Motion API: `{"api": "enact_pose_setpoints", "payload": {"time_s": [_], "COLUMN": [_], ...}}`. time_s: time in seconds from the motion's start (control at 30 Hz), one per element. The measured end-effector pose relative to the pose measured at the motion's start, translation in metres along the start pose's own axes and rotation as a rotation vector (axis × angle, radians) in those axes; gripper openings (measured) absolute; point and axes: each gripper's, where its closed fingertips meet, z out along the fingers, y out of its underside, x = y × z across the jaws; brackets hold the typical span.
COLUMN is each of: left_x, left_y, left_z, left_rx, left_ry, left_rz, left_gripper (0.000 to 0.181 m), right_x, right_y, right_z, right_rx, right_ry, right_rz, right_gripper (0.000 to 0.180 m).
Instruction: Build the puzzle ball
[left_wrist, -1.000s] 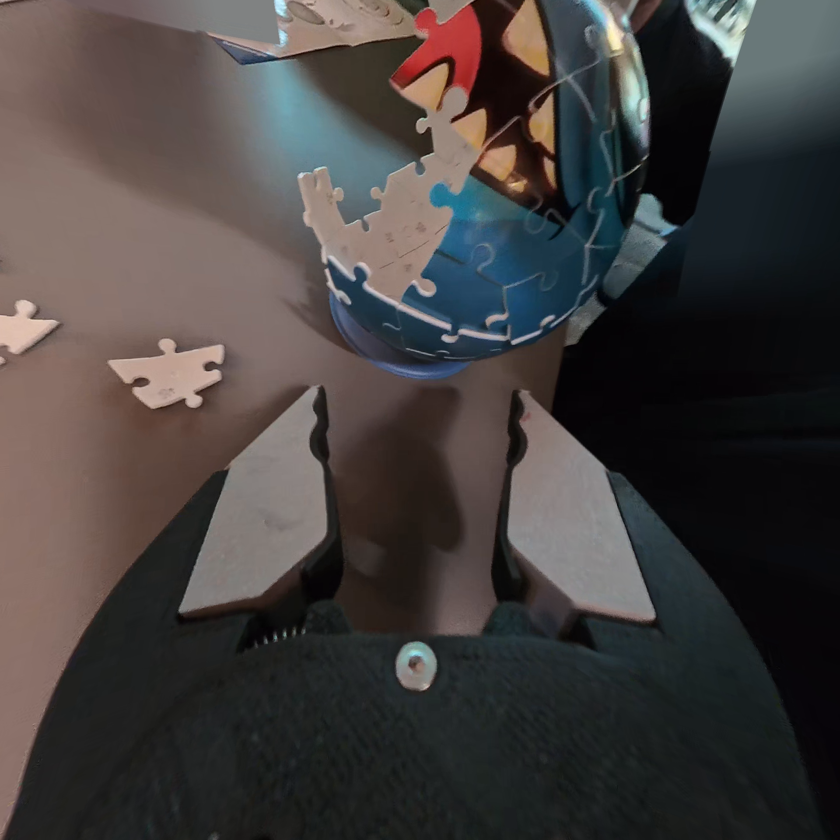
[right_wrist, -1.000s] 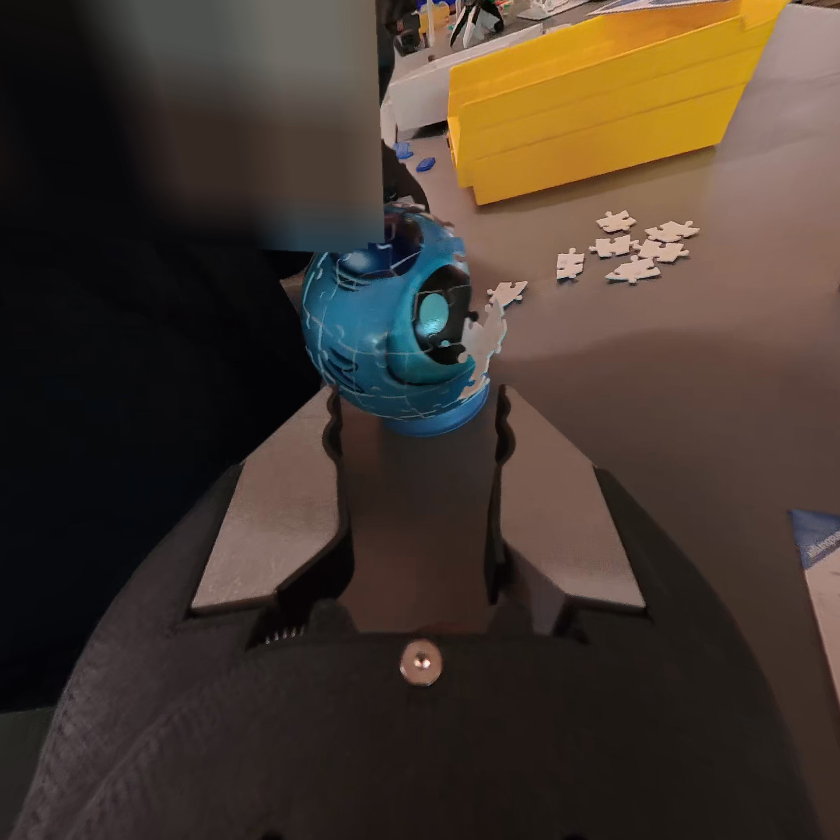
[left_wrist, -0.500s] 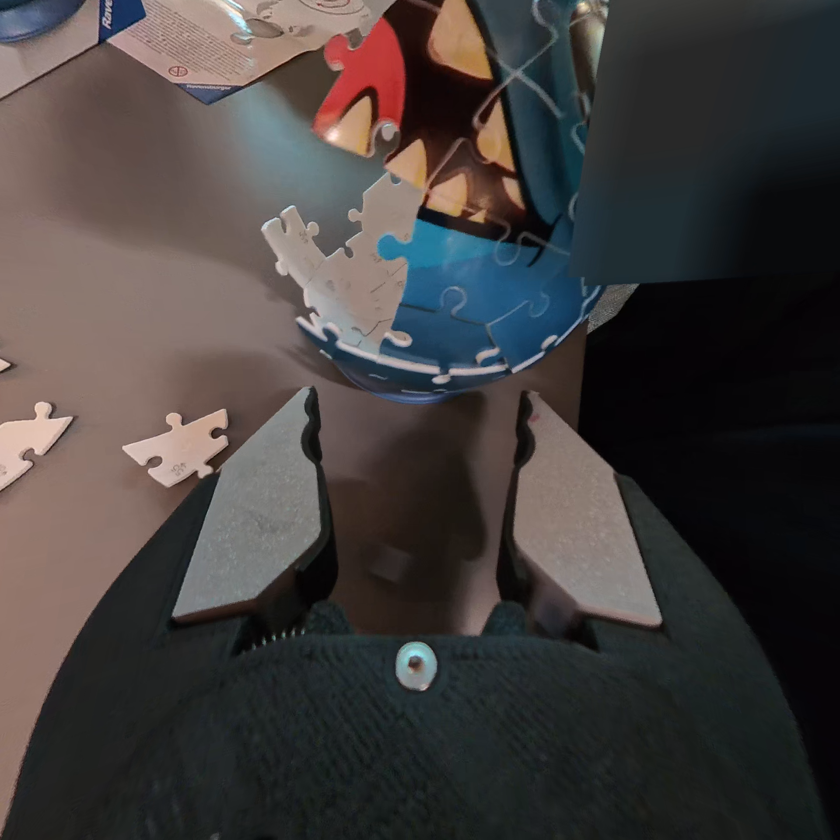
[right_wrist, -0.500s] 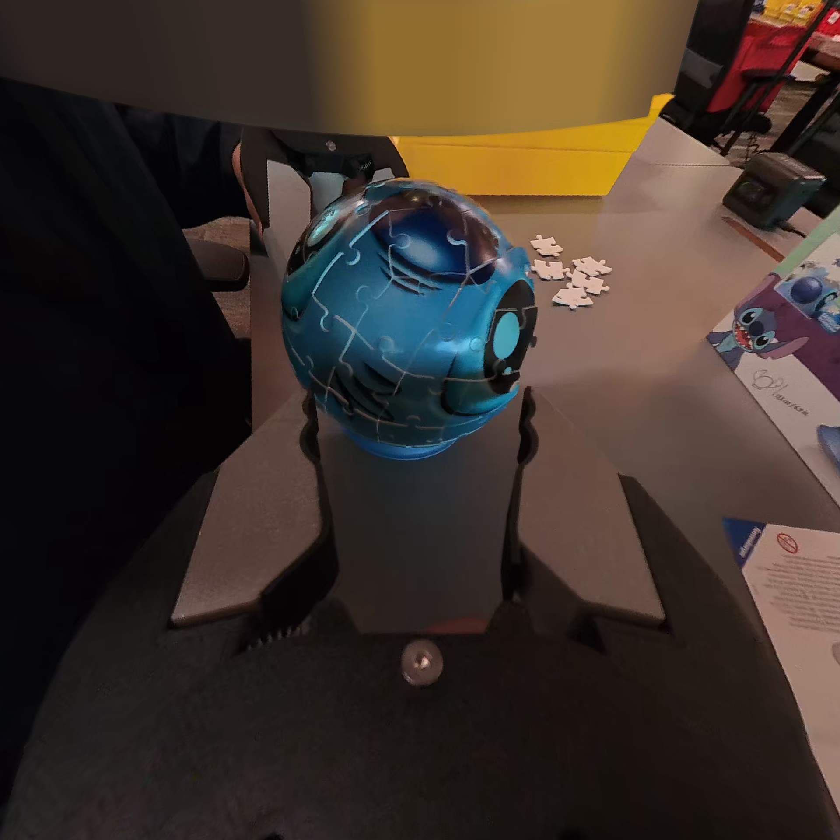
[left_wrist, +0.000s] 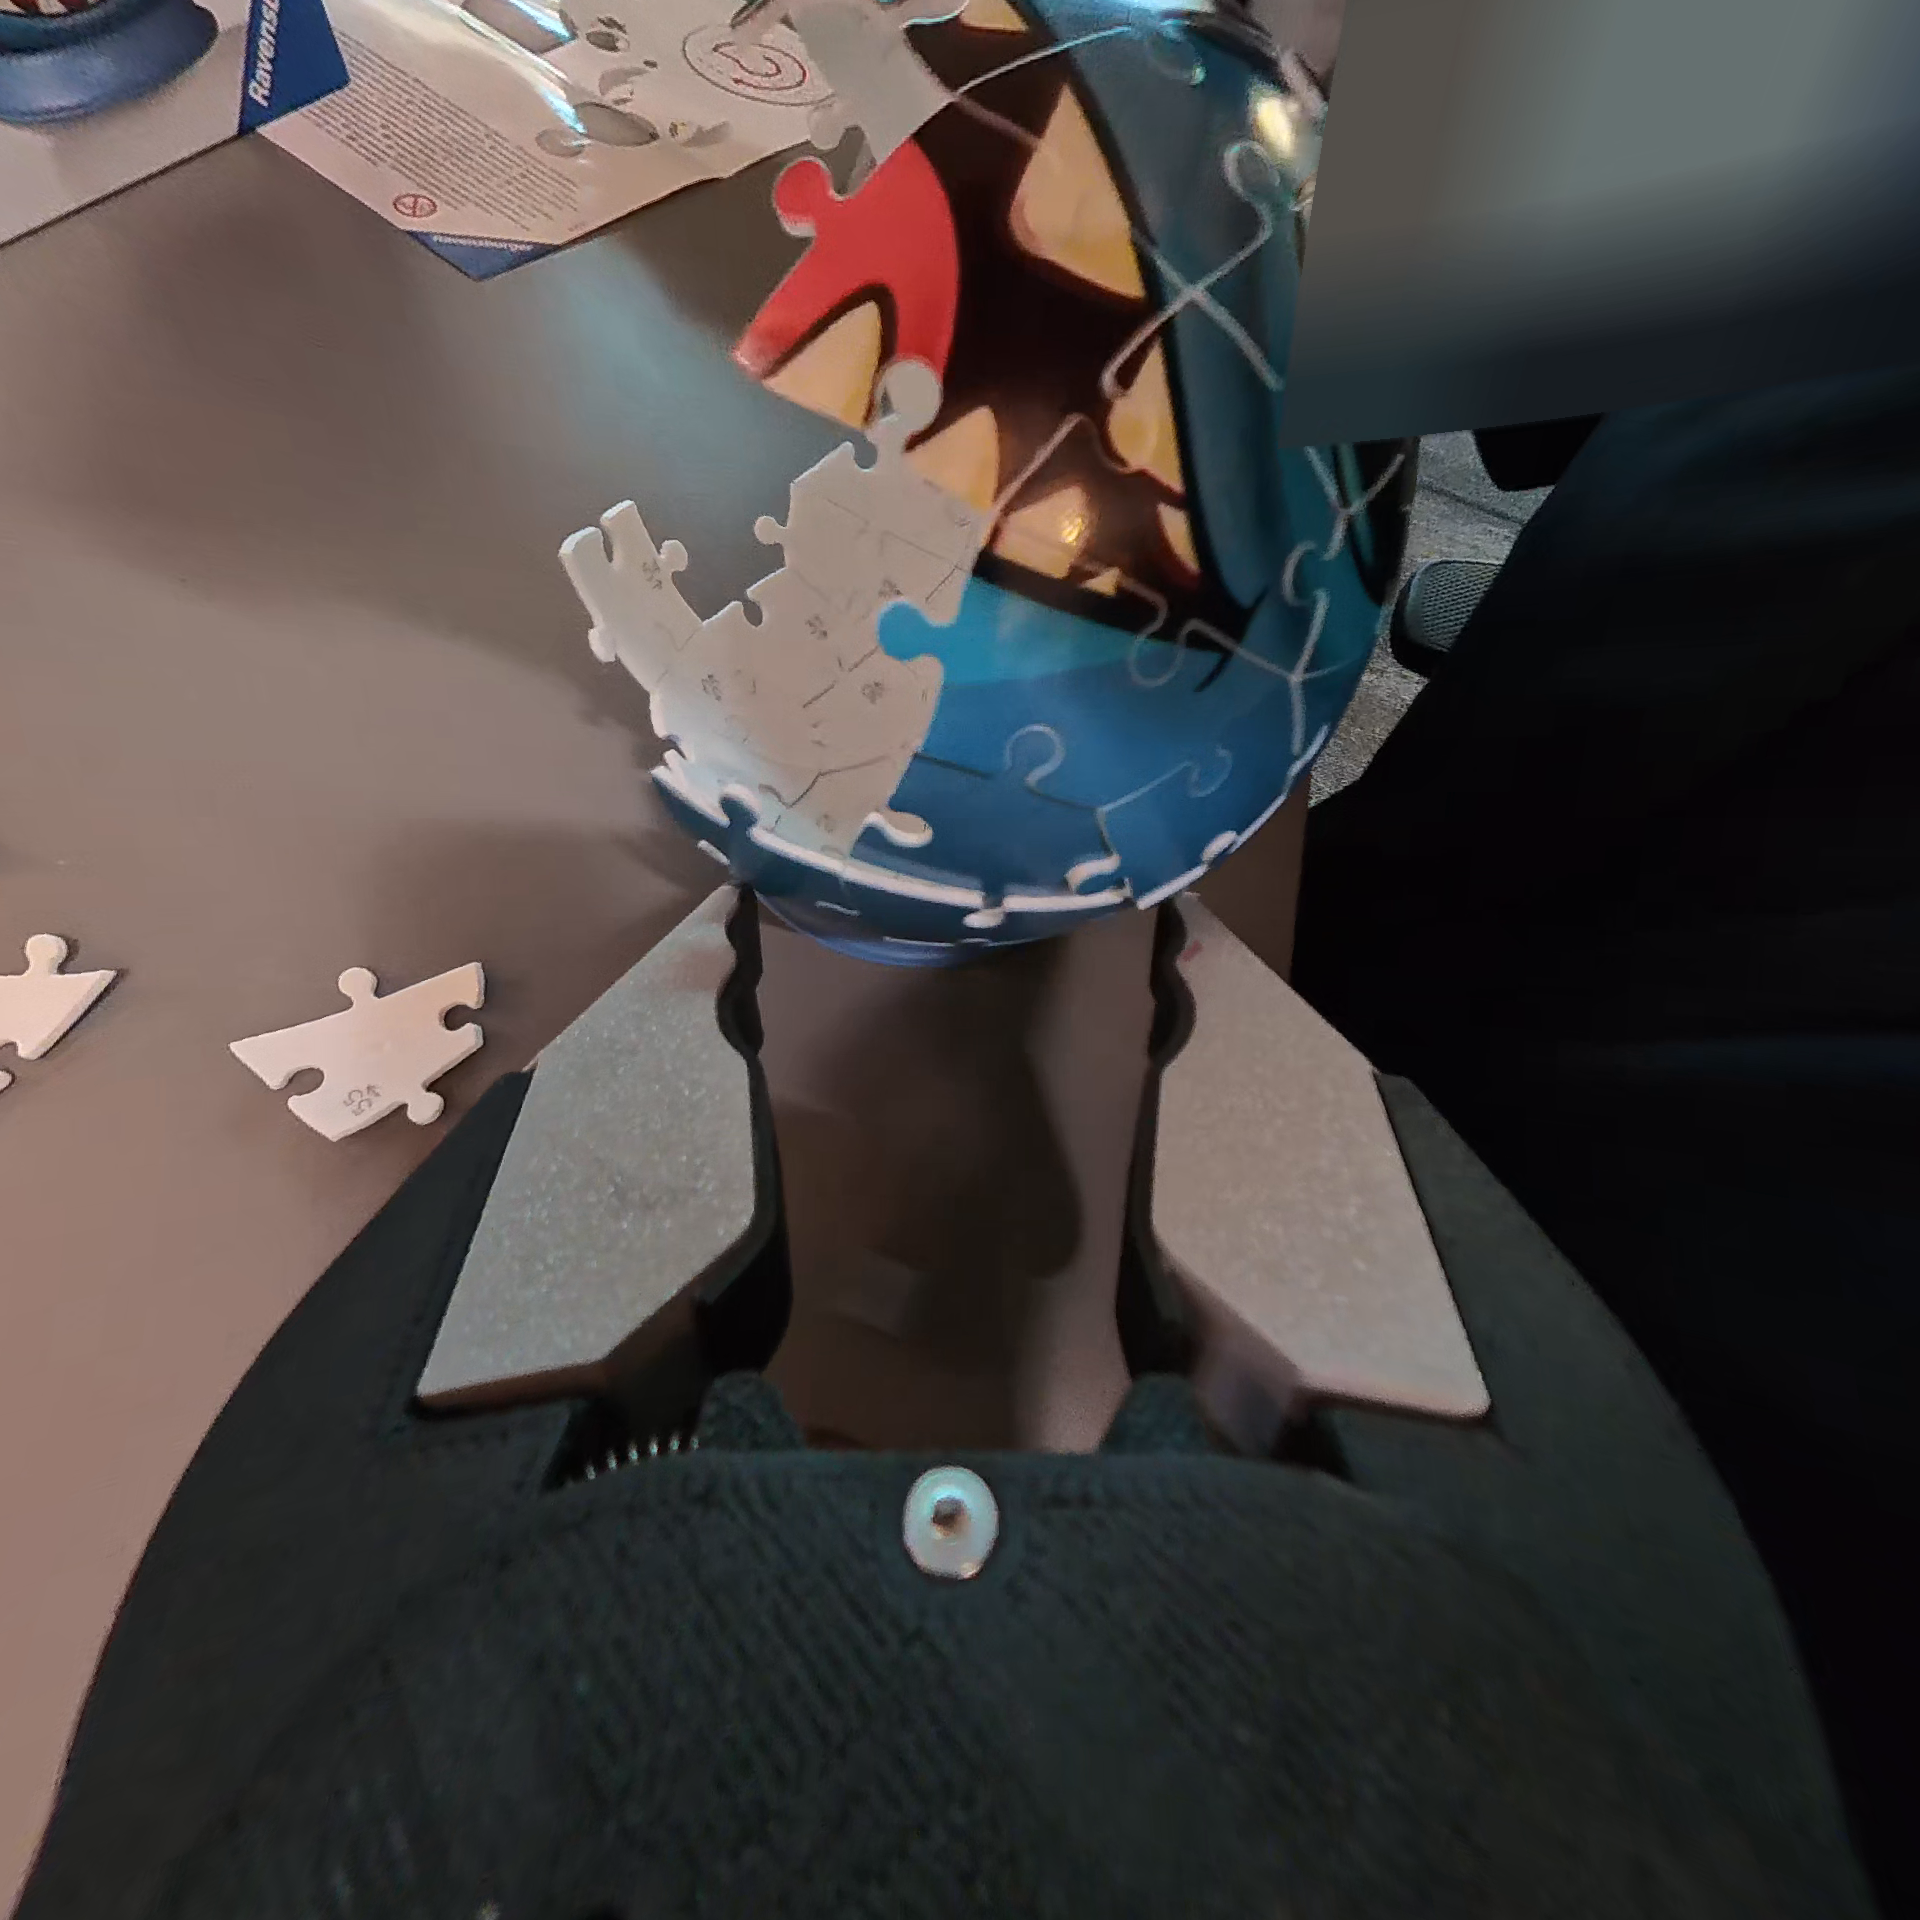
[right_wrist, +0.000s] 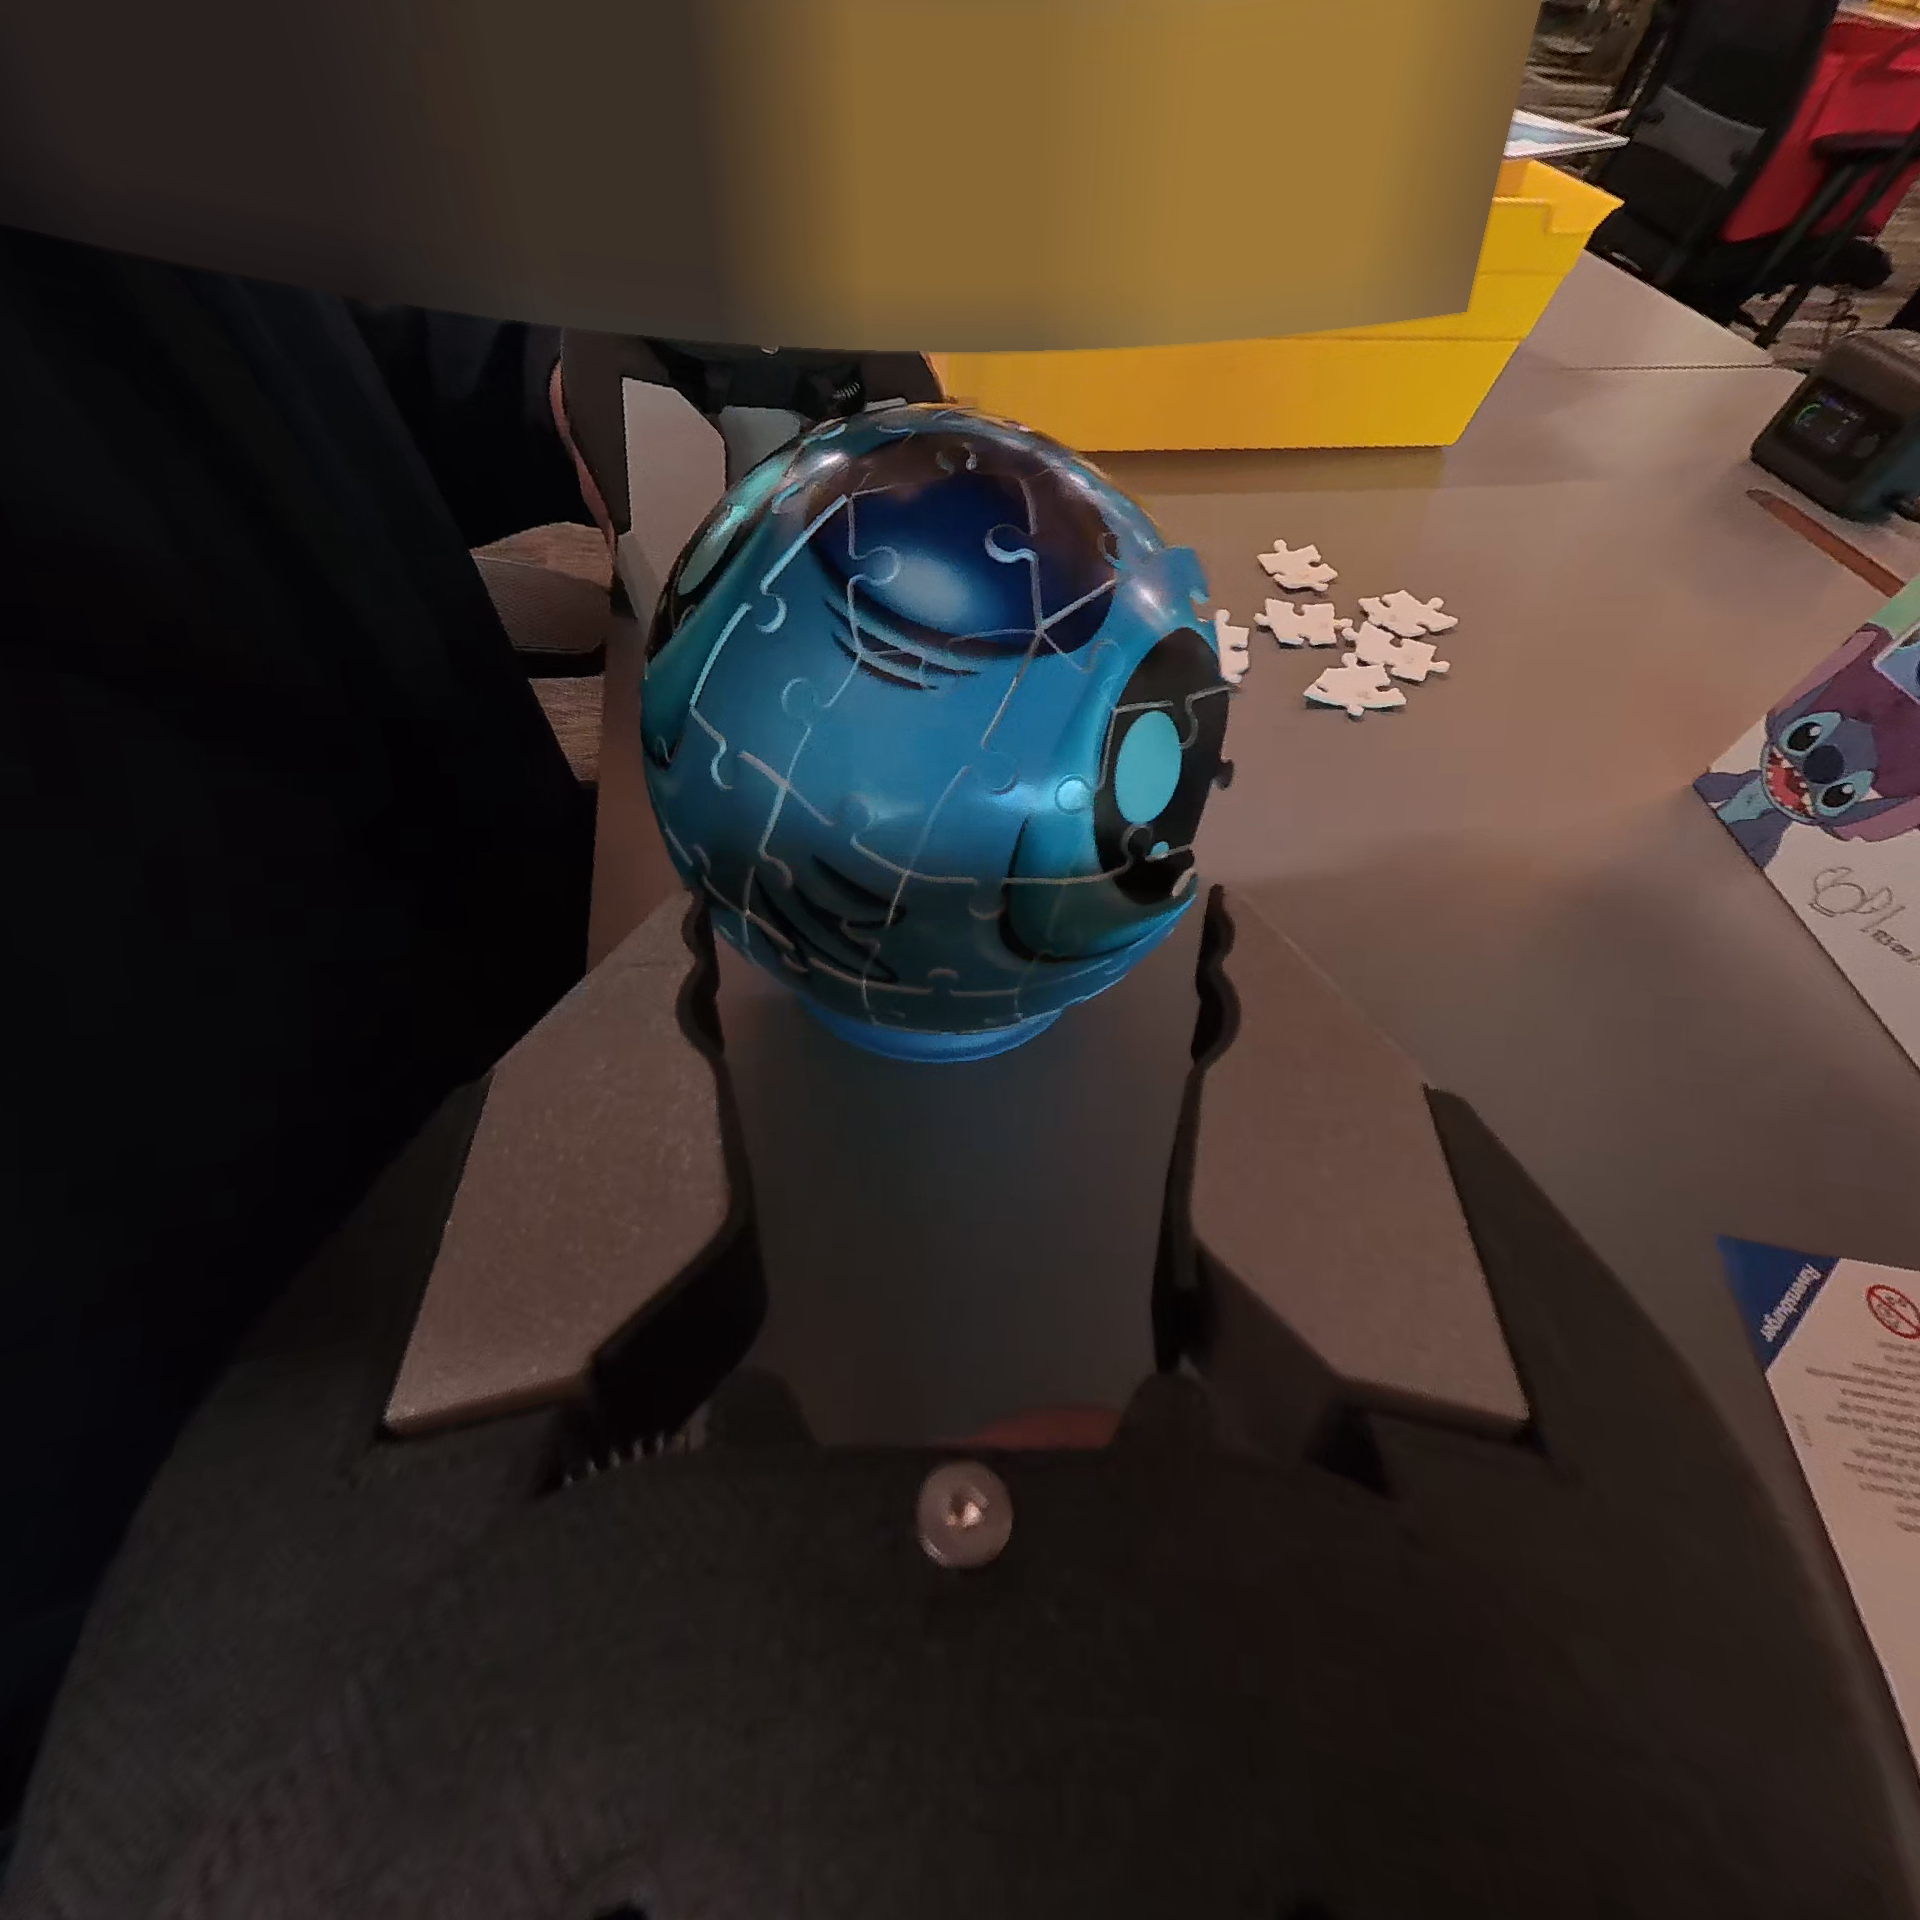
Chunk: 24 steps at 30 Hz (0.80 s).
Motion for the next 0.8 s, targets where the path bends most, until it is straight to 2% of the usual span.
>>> {"api": "enact_pose_setpoints", "payload": {"time_s": [0.37, 0.8], "left_x": [0.003, 0.029], "left_y": [0.001, -0.01], "left_z": [0.001, -0.009], "left_rx": [-0.003, 0.013], "left_ry": [-0.025, 0.06], "left_rz": [-0.008, -0.23], "left_gripper": [0.075, 0.075], "right_x": [-0.004, -0.016], "right_y": [-0.001, -0.016], "right_z": [0.006, -0.001], "right_rx": [-0.031, -0.006], "right_ry": [-0.014, -0.099], "right_rz": [-0.011, 0.15], "right_gripper": [0.092, 0.093]}}
